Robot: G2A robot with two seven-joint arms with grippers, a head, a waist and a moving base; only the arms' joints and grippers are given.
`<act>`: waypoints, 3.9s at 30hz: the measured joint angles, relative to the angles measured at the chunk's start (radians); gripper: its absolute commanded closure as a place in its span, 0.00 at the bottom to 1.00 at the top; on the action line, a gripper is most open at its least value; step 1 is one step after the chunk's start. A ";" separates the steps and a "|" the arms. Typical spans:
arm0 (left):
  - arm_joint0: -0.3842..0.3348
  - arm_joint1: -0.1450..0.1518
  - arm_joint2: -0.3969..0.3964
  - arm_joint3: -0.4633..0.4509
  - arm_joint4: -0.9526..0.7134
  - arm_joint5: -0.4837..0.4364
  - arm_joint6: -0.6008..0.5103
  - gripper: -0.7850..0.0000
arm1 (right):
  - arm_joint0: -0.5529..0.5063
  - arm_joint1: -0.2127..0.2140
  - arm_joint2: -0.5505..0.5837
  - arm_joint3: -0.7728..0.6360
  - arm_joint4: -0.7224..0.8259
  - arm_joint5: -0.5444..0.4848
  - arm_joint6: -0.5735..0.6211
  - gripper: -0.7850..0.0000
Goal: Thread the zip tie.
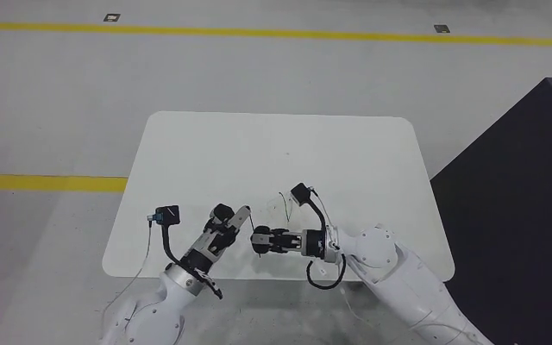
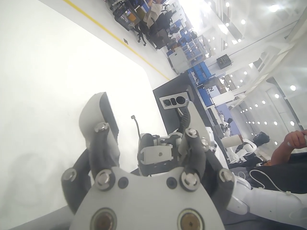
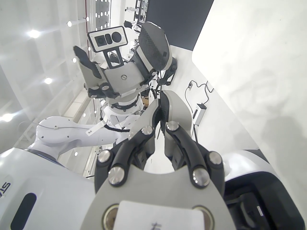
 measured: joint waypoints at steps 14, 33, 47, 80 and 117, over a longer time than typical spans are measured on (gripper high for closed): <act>0.022 0.001 -0.079 0.067 -0.252 -0.081 -0.071 0.00 | -0.036 0.033 0.138 0.000 0.100 0.005 0.167 1.00; 0.022 0.001 -0.079 0.067 -0.254 -0.081 -0.071 0.00 | -0.113 0.133 0.438 0.027 -0.064 -0.064 0.648 1.00; 0.022 0.001 -0.079 0.067 -0.254 -0.081 -0.071 0.00 | -0.129 0.173 0.522 0.049 0.229 -0.070 0.712 1.00; -0.593 -0.105 0.374 0.307 -0.171 0.446 -0.049 0.00 | -0.129 0.173 0.522 0.049 0.229 -0.070 0.712 1.00; -0.596 -0.106 0.376 0.313 -0.179 0.453 -0.050 0.00 | -0.397 0.198 0.802 -0.496 0.338 -0.255 0.521 1.00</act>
